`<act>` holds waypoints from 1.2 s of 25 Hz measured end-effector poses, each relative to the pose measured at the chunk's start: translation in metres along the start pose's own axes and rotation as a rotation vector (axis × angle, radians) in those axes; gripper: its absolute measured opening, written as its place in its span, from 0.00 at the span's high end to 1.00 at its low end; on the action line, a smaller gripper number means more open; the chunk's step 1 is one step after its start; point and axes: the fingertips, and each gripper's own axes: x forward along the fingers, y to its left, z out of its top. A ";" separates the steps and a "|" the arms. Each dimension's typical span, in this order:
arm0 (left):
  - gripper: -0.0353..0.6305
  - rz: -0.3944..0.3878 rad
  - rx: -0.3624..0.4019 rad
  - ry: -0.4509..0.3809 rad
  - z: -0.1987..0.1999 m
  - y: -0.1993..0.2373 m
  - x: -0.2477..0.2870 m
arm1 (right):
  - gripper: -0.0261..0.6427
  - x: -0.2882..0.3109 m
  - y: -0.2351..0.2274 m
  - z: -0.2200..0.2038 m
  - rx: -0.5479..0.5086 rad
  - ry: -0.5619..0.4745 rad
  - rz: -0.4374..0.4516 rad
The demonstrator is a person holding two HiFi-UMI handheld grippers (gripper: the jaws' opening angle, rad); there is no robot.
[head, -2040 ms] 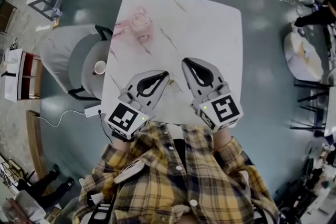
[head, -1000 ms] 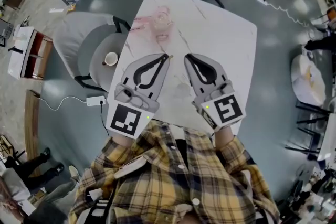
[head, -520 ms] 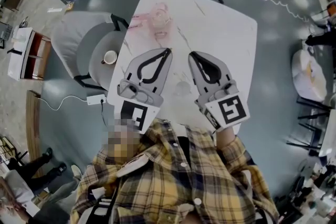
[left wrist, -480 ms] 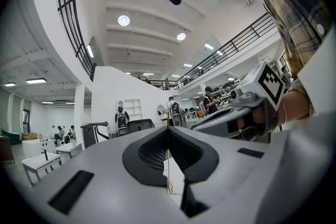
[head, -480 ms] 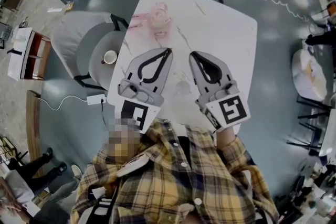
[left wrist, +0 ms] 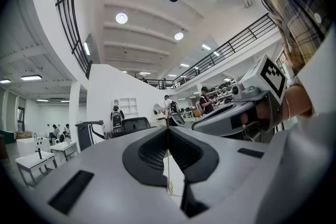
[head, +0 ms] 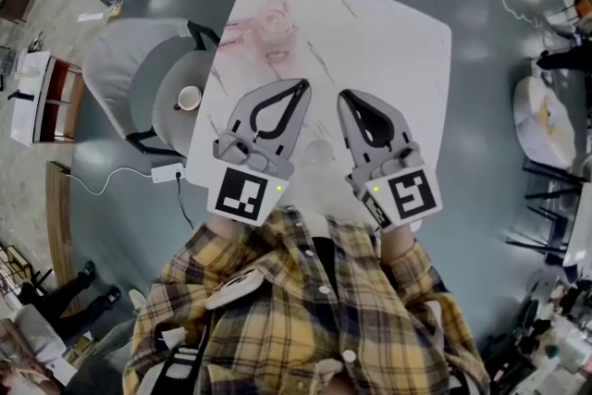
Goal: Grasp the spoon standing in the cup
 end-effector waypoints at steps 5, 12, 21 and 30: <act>0.92 -0.025 -0.028 0.009 -0.010 -0.008 0.004 | 0.91 0.000 -0.001 -0.010 0.008 0.022 -0.010; 0.92 -0.045 -0.046 0.013 -0.014 -0.012 0.006 | 0.91 0.001 0.000 -0.014 0.009 0.036 -0.013; 0.92 -0.049 -0.072 0.015 -0.016 -0.012 0.005 | 0.91 0.001 0.002 -0.014 0.011 0.038 -0.009; 0.92 -0.045 -0.070 0.010 -0.014 -0.012 0.005 | 0.91 -0.004 -0.001 -0.011 0.008 0.031 -0.021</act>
